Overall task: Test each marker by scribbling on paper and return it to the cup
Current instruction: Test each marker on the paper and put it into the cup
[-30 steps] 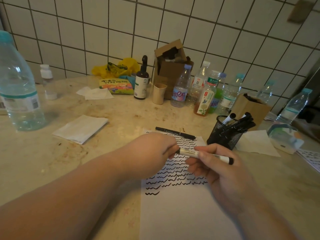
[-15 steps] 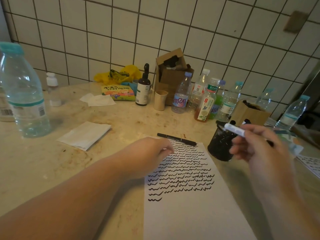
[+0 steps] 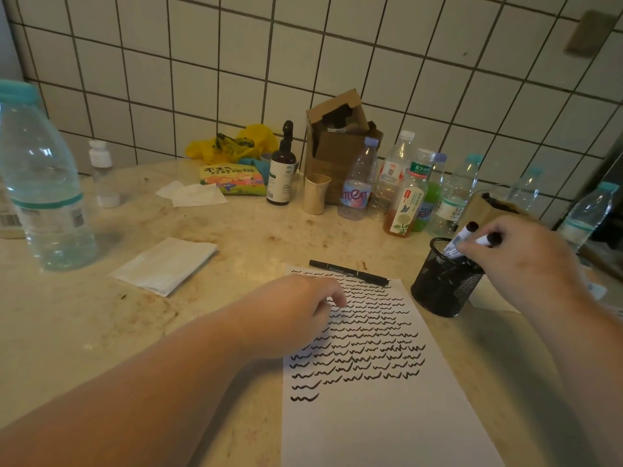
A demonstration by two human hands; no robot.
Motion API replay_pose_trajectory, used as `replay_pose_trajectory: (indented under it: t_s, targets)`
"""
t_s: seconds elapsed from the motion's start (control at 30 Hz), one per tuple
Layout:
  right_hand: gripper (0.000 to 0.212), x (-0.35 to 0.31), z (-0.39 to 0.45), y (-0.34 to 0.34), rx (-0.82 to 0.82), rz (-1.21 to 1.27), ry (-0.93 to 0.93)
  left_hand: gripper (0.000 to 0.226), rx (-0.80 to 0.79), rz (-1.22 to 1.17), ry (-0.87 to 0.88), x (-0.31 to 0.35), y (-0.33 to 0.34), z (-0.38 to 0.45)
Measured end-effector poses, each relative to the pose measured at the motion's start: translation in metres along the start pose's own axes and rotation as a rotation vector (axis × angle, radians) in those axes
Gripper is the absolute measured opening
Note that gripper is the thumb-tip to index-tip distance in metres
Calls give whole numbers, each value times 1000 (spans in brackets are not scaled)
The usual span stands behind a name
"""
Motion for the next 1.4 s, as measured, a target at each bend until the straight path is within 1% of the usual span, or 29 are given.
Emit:
replay_pose_trajectory:
  t_s: [0.07, 0.13, 0.2, 0.23, 0.27, 0.3, 0.33, 0.4, 0.47, 0.53, 0.6, 0.67, 0.77, 0.83, 0.9, 0.97, 1.03, 1.1, 1.23, 1.33, 1.4]
  targets:
    - [28, -3, 5, 9, -17, -102, -28, 29, -4, 14, 2, 1, 0, 0]
    - [38, -10, 6, 12, -12, -214, -73, 29, -10, 30, 5, 2, 1, 1]
    - [51, -22, 1, 3, 76, -231, -101, 29, -19, 40, 7, 3, 2, 1]
    - [52, -30, -4, -3, 140, -200, -125, 29, -21, 43, 7, 3, 2, 2]
    - [49, -41, -12, -6, 194, -157, -181, 30, -20, 43, 5, 2, 3, 2]
    - [41, -53, -18, -4, 213, -109, -259, 30, -21, 44, 3, 2, 3, 3]
    - [34, -65, -24, 5, 182, -64, -337, 30, -22, 47, 1, 2, 4, 4]
    - [25, -83, -30, 44, -12, -39, -444, 30, -29, 53, -11, 2, 4, 4]
    - [28, -88, -28, 91, -211, -127, -456, 31, -34, 61, -22, 1, 3, 4]
    - [38, -88, -22, 125, -311, -204, -422, 32, -27, 89, -17, 1, 1, 4]
    - [42, -85, -18, 144, -353, -248, -379, 32, -16, 107, -8, 1, -1, 4]
    - [36, -82, -16, 152, -362, -285, -363, 32, -9, 108, -5, -1, -2, 4]
    - [31, -82, -17, 151, -381, -319, -344, 32, -10, 106, -5, -2, -1, 5]
    - [30, -82, -22, 142, -411, -286, -295, 32, -6, 102, -9, -3, -2, 5]
    - [25, -80, -30, 124, -424, -135, -196, 31, -8, 99, -7, -3, -2, 4]
    - [16, -78, -42, 102, -422, 96, -108, 29, -9, 76, -2, -1, -2, 4]
    - [9, -73, -58, 90, -463, 291, -22, 24, 9, 43, 12, 2, -5, 3]
    - [14, -67, -75, 88, -525, 510, 69, 24, 23, -3, 21, 5, -8, 3]
    - [14, -62, -100, 94, -579, 1117, 246, 28, 42, -46, 117, 17, -11, -3]
    - [17, -61, -109, 100, -597, 1352, 325, 29, 98, -31, 174, 24, -14, -8]
    - [22, -62, -109, 99, -580, 1410, 313, 28, 145, -5, 182, 27, -18, -8]
Point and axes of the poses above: each hand's wrist, its own z-axis towards the middle knuckle, its own y-axis out of the palm, x = y × z, the point moved 8 cm from there along z, towards the middle knuckle, and after that the axes turned 1 degree about x, right-handed, at the moved point
